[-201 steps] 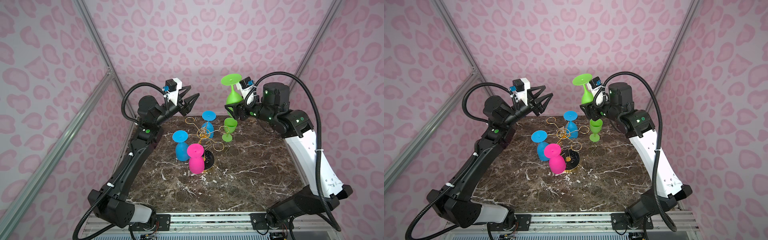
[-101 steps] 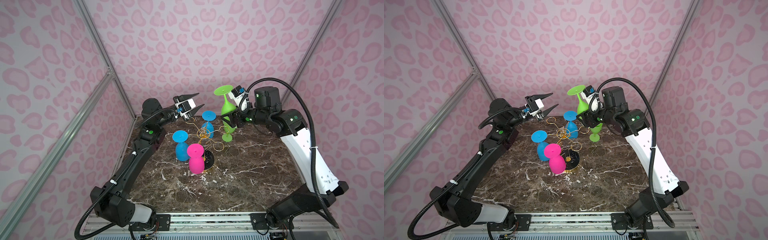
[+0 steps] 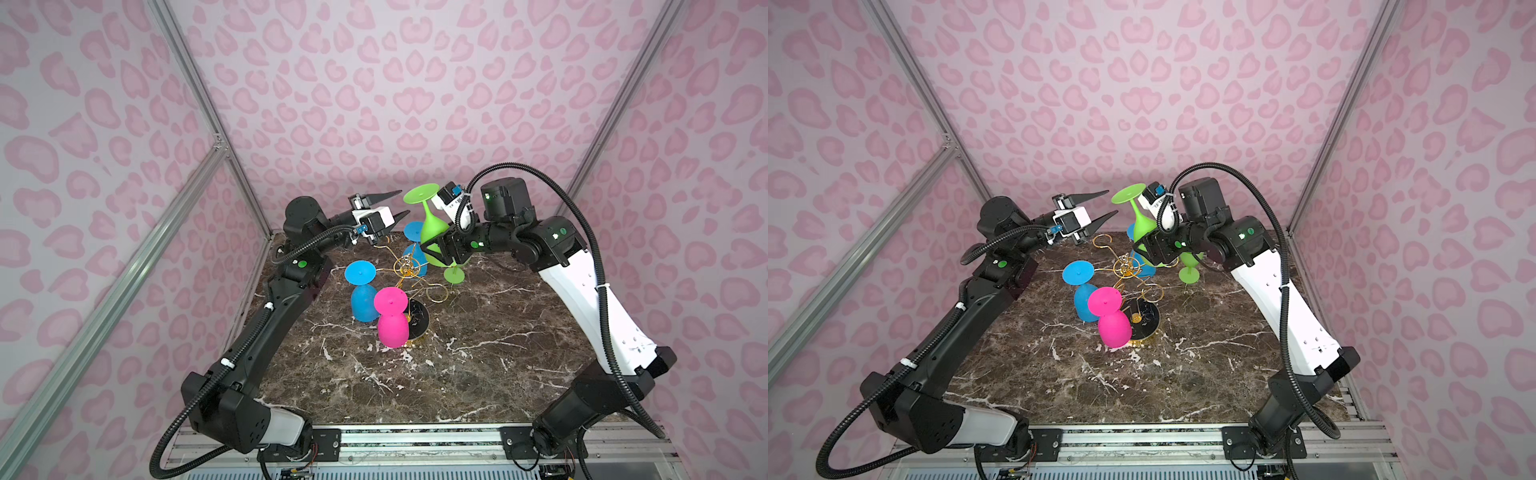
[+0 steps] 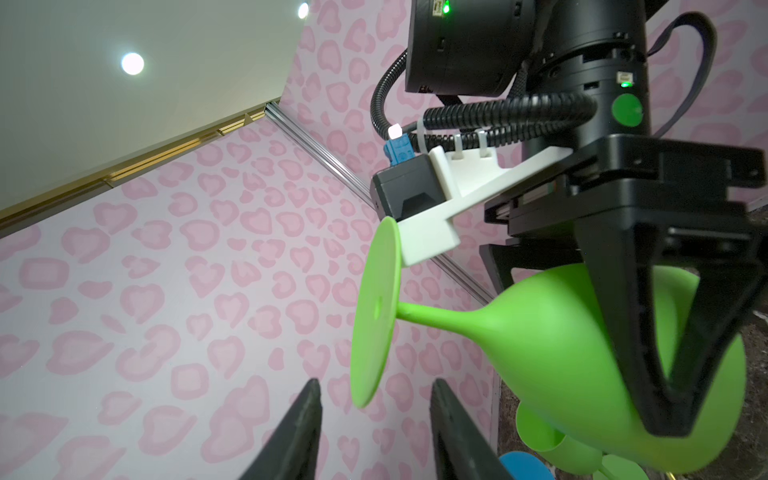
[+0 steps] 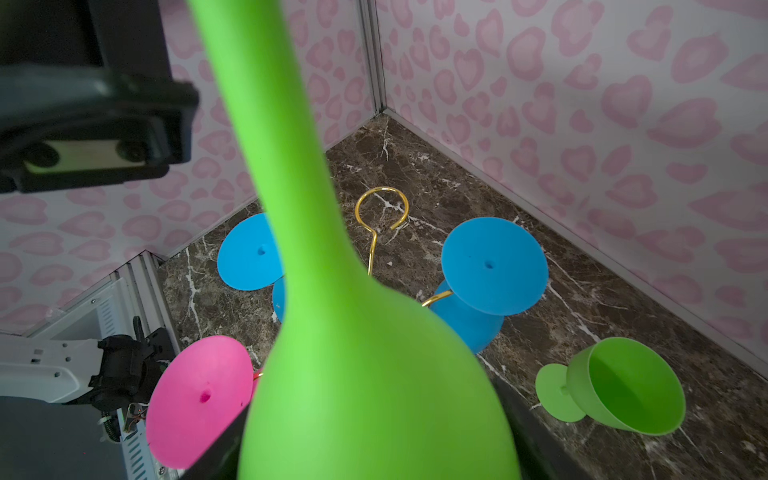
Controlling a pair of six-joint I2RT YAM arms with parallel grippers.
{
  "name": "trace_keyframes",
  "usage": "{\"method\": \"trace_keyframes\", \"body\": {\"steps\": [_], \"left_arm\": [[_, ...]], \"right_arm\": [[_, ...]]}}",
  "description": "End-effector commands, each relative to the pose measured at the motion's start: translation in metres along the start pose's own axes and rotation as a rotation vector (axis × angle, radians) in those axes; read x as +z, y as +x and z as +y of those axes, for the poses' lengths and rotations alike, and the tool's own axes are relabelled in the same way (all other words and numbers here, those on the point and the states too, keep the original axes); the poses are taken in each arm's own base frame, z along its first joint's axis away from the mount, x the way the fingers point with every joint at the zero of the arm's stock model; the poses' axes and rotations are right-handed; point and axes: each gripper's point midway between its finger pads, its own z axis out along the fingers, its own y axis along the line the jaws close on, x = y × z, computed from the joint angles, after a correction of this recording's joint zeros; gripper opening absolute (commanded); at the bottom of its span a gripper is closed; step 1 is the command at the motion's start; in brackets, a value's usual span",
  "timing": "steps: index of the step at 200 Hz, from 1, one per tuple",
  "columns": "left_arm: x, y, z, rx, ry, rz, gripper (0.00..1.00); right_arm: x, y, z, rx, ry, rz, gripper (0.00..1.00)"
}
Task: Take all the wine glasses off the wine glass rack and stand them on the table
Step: 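Close the left gripper on the glass base while the right gripper holds the bowl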
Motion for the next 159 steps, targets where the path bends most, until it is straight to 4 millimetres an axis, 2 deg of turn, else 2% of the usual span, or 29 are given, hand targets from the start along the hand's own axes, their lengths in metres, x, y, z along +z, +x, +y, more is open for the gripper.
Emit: {"method": "trace_keyframes", "body": {"steps": [1,80,86,124,159], "left_arm": [[0.001,-0.004,0.0,0.032,0.001,-0.025,0.44],[0.001,-0.003,-0.004,0.036,0.015,-0.023,0.37],[0.001,-0.003,-0.005,0.037,0.015,-0.022,0.32],[0.001,-0.003,-0.005,0.044,0.013,-0.021,0.25],[0.001,-0.003,-0.005,0.051,0.012,-0.02,0.09]], "right_arm": [[0.009,0.001,0.007,0.003,-0.034,0.007,0.65],[0.018,0.006,0.016,0.01,-0.062,0.018,0.63],[0.018,0.005,0.016,0.011,-0.065,0.016,0.63],[0.021,0.006,0.018,0.019,-0.076,0.019,0.63],[0.021,0.005,0.019,0.024,-0.084,0.014,0.63]]}}
